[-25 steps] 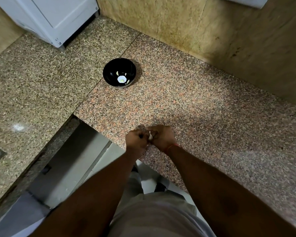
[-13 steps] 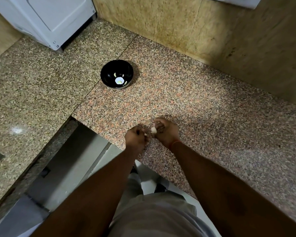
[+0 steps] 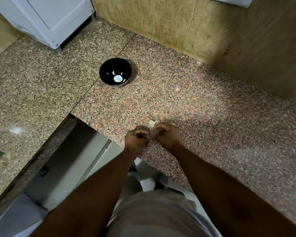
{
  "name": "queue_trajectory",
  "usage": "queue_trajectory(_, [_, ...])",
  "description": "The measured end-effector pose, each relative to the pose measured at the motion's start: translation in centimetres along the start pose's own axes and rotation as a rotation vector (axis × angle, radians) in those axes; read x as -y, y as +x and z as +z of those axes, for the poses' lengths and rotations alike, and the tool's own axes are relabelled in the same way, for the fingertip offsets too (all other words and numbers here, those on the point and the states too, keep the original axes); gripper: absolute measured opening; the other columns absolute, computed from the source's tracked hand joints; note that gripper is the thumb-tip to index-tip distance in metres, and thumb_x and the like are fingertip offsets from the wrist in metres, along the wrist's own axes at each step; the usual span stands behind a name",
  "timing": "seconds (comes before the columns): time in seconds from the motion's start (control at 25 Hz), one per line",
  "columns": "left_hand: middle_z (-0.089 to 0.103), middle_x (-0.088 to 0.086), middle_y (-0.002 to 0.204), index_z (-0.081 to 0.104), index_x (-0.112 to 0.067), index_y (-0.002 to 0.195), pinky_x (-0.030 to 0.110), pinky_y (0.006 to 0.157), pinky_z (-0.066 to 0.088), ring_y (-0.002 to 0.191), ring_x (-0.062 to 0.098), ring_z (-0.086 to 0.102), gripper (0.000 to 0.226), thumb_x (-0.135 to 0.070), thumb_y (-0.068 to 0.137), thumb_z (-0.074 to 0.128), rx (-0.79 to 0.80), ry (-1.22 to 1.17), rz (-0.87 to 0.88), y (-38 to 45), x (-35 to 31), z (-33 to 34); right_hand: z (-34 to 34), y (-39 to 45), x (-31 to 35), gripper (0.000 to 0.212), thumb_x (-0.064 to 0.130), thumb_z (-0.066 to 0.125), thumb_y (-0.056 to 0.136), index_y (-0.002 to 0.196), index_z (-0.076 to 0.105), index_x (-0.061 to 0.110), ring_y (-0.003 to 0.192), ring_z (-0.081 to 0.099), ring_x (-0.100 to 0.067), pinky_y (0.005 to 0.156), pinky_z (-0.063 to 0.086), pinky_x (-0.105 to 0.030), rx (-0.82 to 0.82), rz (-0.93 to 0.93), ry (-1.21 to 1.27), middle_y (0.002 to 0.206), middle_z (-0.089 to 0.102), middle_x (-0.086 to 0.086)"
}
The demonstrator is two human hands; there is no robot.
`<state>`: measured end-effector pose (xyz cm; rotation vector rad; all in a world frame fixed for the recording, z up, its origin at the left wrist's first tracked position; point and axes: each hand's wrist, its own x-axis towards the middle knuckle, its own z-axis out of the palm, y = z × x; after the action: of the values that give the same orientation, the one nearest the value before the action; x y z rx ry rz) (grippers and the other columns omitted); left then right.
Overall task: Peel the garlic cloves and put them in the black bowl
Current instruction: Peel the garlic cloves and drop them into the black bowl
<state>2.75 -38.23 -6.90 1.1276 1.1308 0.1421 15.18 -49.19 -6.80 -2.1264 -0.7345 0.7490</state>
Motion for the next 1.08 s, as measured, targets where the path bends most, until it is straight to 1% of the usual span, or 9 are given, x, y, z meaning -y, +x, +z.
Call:
queue_trajectory(0.16, [0.071,0.033,0.091,0.065,0.019,0.099,0.036,0.053,0.061,0.055,0.030,0.070,0.020,0.013,0.082,0.075,0.007,-0.017,-0.048,-0.7,0.4,0.0,0.5,-1.3,-0.7,0.018,0.011,0.084,0.081,0.091,0.081,0.025,0.077,0.071,0.001,0.073,0.058,-0.021,0.140,-0.076,-0.031,0.086,0.077,0.012])
queue_trajectory(0.28, [0.069,0.036,0.094,0.062,0.023,0.099,0.033,0.049,0.060,0.051,0.026,0.069,0.023,0.013,0.082,0.074,-0.006,0.016,-0.082,-1.1,0.8,0.3,0.4,-1.9,-1.3,0.014,0.008,0.084,0.080,0.086,0.082,0.021,0.072,0.071,0.002,0.071,0.058,-0.018,0.146,-0.051,-0.034,0.082,0.078,0.009])
queue_trajectory(0.36, [0.069,0.036,0.096,0.063,0.023,0.099,0.033,0.051,0.061,0.055,0.026,0.071,0.022,0.012,0.083,0.074,0.003,0.037,-0.091,-1.4,1.0,0.6,0.2,-2.2,-1.4,0.022,0.002,0.079,0.083,0.074,0.078,0.022,0.064,0.066,0.004,0.066,0.053,-0.013,0.131,-0.045,-0.092,0.071,0.072,0.013])
queue_trajectory(0.4, [0.071,0.034,0.094,0.065,0.022,0.098,0.033,0.052,0.061,0.056,0.025,0.071,0.020,0.012,0.083,0.074,-0.003,0.098,-0.069,-1.7,1.0,0.7,0.2,-2.4,-1.4,0.031,0.001,0.074,0.086,0.066,0.072,0.024,0.060,0.061,0.003,0.064,0.048,-0.012,0.119,-0.067,-0.146,0.066,0.065,0.015])
queue_trajectory(0.48, [0.075,0.022,0.086,0.075,0.009,0.087,0.036,0.062,0.062,0.063,0.020,0.071,0.005,0.006,0.084,0.077,-0.048,0.385,0.032,-1.8,1.4,0.8,0.5,-2.9,-1.3,0.037,0.000,0.063,0.090,0.061,0.063,0.023,0.058,0.050,-0.007,0.065,0.041,-0.022,0.112,-0.161,-0.322,0.062,0.055,0.011])
queue_trajectory(0.6, [0.077,0.008,0.078,0.080,-0.009,0.078,0.030,0.073,0.060,0.073,0.019,0.072,0.009,-0.003,0.084,0.076,-0.047,0.708,0.191,-2.0,1.8,0.6,1.3,-3.0,-1.9,0.023,-0.004,0.060,0.084,0.067,0.067,0.010,0.065,0.051,-0.019,0.066,0.047,-0.030,0.118,-0.267,-0.447,0.069,0.063,-0.006])
queue_trajectory(0.72, [0.074,-0.001,0.074,0.079,-0.016,0.077,0.021,0.067,0.049,0.067,0.012,0.065,0.019,-0.001,0.086,0.071,-0.016,0.831,0.301,-2.2,2.1,0.5,2.0,-2.7,-2.9,0.022,-0.002,0.063,0.085,0.075,0.074,0.015,0.068,0.056,-0.020,0.068,0.052,-0.033,0.119,-0.292,-0.466,0.074,0.066,-0.004])
queue_trajectory(0.84, [0.070,-0.006,0.071,0.077,-0.019,0.077,0.016,0.063,0.047,0.064,0.008,0.061,0.025,0.000,0.088,0.067,0.002,0.934,0.361,-2.1,1.8,0.5,1.7,-2.3,-2.6,0.024,-0.004,0.068,0.084,0.079,0.078,0.017,0.070,0.052,-0.013,0.072,0.046,-0.028,0.108,-0.309,-0.467,0.074,0.065,0.003])
queue_trajectory(1.08, [0.073,-0.003,0.077,0.077,-0.018,0.073,0.026,0.070,0.057,0.066,0.011,0.064,0.026,0.002,0.084,0.066,0.035,0.994,0.501,-0.7,1.5,-0.1,1.2,-1.1,-1.6,0.022,0.003,0.068,0.085,0.077,0.077,0.020,0.073,0.055,-0.011,0.072,0.055,-0.029,0.161,-0.260,-0.526,0.077,0.056,0.010])
